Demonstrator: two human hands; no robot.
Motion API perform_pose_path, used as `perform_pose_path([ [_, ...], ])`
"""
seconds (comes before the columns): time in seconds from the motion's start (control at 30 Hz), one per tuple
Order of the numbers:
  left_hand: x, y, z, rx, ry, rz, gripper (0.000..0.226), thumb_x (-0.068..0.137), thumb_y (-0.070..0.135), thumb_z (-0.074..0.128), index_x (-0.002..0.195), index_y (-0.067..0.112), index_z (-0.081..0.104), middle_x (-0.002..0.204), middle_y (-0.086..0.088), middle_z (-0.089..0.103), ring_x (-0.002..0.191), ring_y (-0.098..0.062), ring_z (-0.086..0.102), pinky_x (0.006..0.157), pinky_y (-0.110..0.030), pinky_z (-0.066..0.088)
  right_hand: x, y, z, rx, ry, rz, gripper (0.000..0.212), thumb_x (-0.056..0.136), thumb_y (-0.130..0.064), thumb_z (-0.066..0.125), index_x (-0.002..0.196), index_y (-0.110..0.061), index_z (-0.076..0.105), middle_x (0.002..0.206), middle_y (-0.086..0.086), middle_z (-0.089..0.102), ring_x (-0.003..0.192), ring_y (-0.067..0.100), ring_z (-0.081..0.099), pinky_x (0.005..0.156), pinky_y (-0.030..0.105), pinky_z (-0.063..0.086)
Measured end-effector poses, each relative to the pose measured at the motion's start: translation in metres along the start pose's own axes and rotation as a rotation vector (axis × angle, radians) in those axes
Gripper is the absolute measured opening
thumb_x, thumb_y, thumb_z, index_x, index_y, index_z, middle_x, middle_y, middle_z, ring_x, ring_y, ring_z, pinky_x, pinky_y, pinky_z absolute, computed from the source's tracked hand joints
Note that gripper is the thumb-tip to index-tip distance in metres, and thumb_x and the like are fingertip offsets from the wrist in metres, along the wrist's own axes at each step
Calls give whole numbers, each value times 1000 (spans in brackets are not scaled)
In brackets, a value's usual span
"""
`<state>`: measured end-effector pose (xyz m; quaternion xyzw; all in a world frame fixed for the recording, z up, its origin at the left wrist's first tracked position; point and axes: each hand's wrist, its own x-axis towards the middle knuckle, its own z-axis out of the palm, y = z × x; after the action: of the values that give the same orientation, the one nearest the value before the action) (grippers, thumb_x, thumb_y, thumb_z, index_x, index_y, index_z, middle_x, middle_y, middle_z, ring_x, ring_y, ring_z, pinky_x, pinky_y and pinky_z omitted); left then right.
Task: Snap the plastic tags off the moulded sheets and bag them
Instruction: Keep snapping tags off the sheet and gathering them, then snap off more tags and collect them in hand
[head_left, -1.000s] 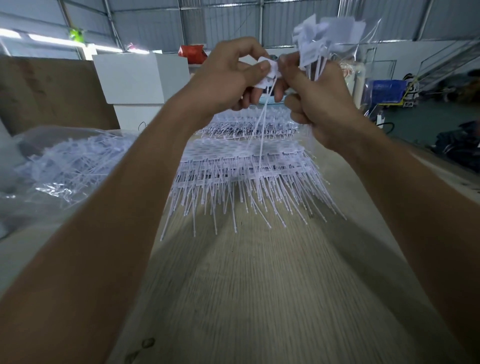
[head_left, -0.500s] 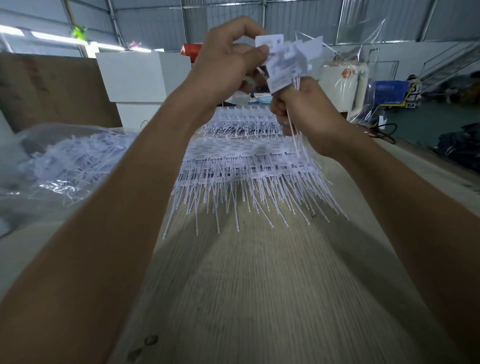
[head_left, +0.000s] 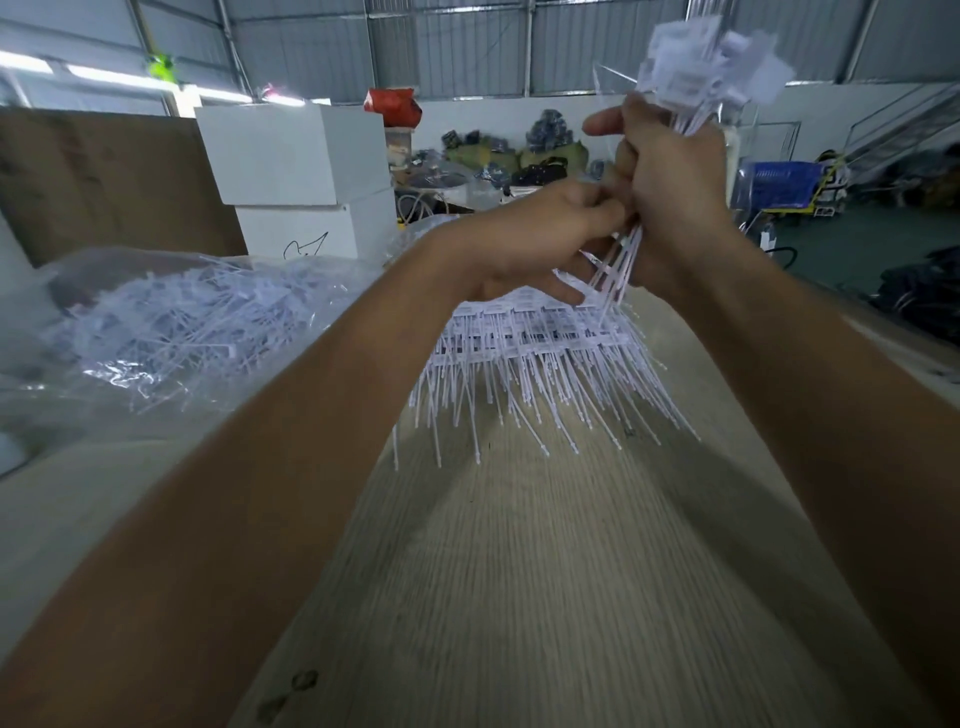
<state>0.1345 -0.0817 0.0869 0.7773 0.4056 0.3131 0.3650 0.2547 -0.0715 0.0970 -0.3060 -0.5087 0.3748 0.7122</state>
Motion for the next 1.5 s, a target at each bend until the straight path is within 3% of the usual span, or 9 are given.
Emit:
perform_pose_path([
  [0.17,3,-1,2,-205,-11,6,42,104,45,43,94,14,70,93,-17,76,90,-33,75,86,-45,60,-3,-7,-2,5,-41,-7,43,109,-20,38,84,-5,69,58,-1,38,49,9,36,51,22,33],
  [0.33,3,-1,-2,-226,21,-15,42,105,44,42,95,8,62,75,-18,69,69,-29,68,72,-42,60,-8,-13,2,-359,-36,-101,47,110,-33,35,86,-18,73,87,-8,61,76,5,54,71,22,42],
  [0.6,1,12,15,-234,115,49,40,109,34,36,89,10,60,68,-11,66,69,-27,58,60,-33,52,5,-17,-6,-501,-23,-115,45,108,-38,37,76,-18,63,78,-1,58,60,5,53,54,20,39],
  [0.73,3,17,27,-406,170,72,32,109,19,35,88,5,53,57,-9,59,52,-23,55,58,-32,51,11,-15,-9,-546,-15,-139,49,107,-41,36,71,-18,60,77,1,62,69,10,61,65,23,44],
  [0.9,6,20,39,-490,252,20,34,109,25,34,76,18,38,46,6,26,40,-8,15,41,-15,15,15,-12,-19,-396,-183,21,40,99,-51,55,90,-13,65,68,-5,57,54,4,55,56,18,48],
  [1.0,8,20,31,-497,392,21,34,108,29,38,77,17,43,48,6,29,38,-8,18,37,-17,14,17,-8,-32,-265,-393,152,45,89,-53,70,104,-11,68,77,-3,63,71,9,63,71,27,54],
  [1.1,5,13,7,-544,575,-25,33,110,32,35,84,13,46,51,6,34,37,-7,23,33,-21,19,17,5,-38,-230,-371,137,18,86,-31,78,93,-15,73,84,-6,71,76,7,65,71,25,57],
  [1.33,-23,-39,-48,-138,793,-186,38,108,36,34,78,18,49,61,1,35,46,-13,28,40,-20,22,9,74,-51,-526,-338,-17,13,91,-12,73,87,-3,66,76,8,60,64,13,54,64,24,55],
  [1.5,-105,-84,-89,356,949,-123,42,107,33,37,68,21,49,60,0,46,51,-15,40,54,-30,31,-8,133,-63,-786,-393,-86,18,91,-8,72,78,-14,60,69,-5,62,58,3,54,62,23,45],
])
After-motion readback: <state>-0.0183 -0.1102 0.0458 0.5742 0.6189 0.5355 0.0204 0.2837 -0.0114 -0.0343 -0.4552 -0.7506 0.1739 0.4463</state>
